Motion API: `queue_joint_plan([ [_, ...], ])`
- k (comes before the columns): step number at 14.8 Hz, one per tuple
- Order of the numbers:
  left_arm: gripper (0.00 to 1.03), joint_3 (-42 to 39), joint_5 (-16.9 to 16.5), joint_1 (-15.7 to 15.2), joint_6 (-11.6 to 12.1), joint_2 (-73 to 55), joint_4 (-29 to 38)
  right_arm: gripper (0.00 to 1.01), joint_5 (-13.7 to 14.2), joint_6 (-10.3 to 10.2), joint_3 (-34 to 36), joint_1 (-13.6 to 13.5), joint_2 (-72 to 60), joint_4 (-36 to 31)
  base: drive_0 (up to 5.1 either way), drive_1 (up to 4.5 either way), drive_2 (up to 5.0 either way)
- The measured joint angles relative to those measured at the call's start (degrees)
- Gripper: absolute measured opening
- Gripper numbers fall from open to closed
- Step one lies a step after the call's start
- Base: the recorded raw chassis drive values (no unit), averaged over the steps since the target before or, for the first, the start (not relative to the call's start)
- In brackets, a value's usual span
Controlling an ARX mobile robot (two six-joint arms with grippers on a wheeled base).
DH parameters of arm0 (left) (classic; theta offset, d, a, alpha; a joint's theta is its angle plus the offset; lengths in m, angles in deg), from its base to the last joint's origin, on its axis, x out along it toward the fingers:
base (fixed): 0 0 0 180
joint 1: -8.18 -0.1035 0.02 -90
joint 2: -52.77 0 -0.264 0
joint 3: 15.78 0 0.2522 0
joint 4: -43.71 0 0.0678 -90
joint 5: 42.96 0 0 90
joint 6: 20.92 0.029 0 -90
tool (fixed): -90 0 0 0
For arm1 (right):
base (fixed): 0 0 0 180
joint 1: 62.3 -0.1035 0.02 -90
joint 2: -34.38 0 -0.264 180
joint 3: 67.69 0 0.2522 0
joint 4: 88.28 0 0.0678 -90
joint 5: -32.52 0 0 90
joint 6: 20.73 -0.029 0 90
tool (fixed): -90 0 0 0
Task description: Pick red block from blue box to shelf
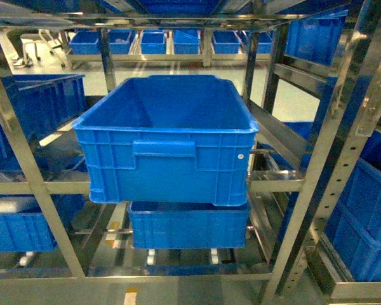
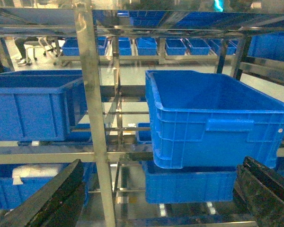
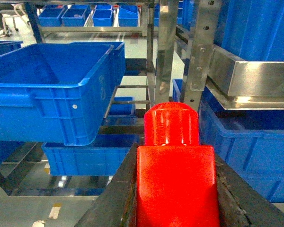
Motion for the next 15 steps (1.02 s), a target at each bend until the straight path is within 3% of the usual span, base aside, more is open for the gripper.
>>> queue_joint_plan([
  [3,0.98,0.0,-0.22,0.0,0.02,0.0,0.04,0.27,0.09,0.0,0.0,0.0,0.07,0.11,0.0,0.51,-0.5],
  [15,0.98,0.0,-0.35,0.0,0.02,0.0,0.22,0.27,0.09,0.0,0.0,0.0,0.0,0.09,-0.1,4.07,-4.2],
])
